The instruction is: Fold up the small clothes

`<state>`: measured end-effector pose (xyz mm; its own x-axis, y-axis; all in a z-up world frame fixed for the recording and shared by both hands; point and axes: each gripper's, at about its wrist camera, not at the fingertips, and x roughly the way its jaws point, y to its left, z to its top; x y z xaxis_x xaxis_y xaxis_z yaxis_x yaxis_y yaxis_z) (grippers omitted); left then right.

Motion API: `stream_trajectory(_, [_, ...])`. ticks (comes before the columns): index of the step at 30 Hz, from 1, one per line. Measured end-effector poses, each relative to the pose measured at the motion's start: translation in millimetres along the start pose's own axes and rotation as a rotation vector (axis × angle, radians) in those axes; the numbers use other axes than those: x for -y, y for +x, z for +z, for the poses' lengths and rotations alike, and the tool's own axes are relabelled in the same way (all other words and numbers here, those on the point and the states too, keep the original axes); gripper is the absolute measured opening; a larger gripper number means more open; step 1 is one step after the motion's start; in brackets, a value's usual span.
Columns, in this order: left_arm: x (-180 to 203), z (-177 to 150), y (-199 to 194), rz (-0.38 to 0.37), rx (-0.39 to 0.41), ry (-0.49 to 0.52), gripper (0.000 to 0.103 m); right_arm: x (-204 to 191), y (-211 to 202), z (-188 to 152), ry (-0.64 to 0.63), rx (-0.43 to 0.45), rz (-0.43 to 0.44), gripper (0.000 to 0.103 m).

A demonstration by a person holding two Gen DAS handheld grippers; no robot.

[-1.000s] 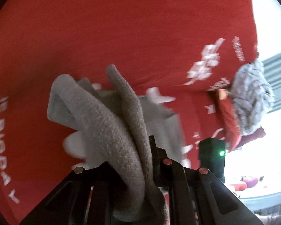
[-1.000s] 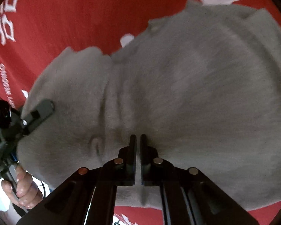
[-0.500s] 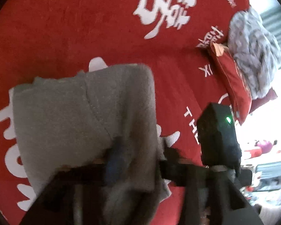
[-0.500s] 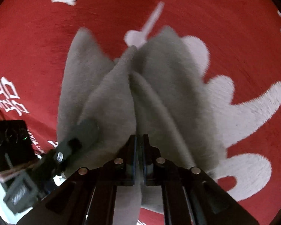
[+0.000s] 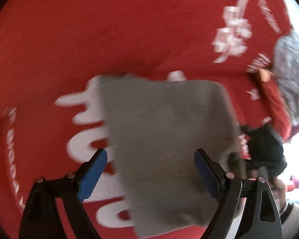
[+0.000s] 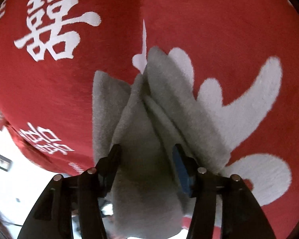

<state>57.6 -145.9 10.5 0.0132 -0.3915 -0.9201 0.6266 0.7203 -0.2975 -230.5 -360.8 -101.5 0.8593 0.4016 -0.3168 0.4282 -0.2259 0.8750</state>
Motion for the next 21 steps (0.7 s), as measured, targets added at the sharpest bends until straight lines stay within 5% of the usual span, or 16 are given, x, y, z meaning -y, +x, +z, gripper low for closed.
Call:
stream_trajectory(4, [-26,-17,2,0.048,-0.009,-0.079,0.090,2,-4,-1,0.054,0.026,0.079,0.071])
stream_trajectory(8, [-29,-29,9,0.098,-0.025,-0.072,0.090,-21,-1,-3,-0.088,-0.037,-0.146,0.070])
stream_trajectory(9, [-29,-30,8,0.100,-0.024,-0.067,0.090,-32,7,-5,-0.157,-0.051,-0.230,0.052])
stream_trajectory(10, [-27,-31,8,0.099,-0.019,-0.061,0.090,-46,13,-7,-0.240,-0.065,-0.326,0.021])
stream_trajectory(11, [-24,-31,7,0.099,-0.013,-0.057,0.090,-64,21,-13,-0.351,-0.076,-0.443,0.015])
stream_trajectory(16, [-16,-32,12,0.117,-0.008,-0.022,0.090,-106,22,-30,-0.626,-0.031,-0.540,0.015])
stream_trajectory(21, [-21,-43,21,0.142,-0.038,-0.026,0.090,-69,11,-11,-0.534,-0.044,-0.709,0.021])
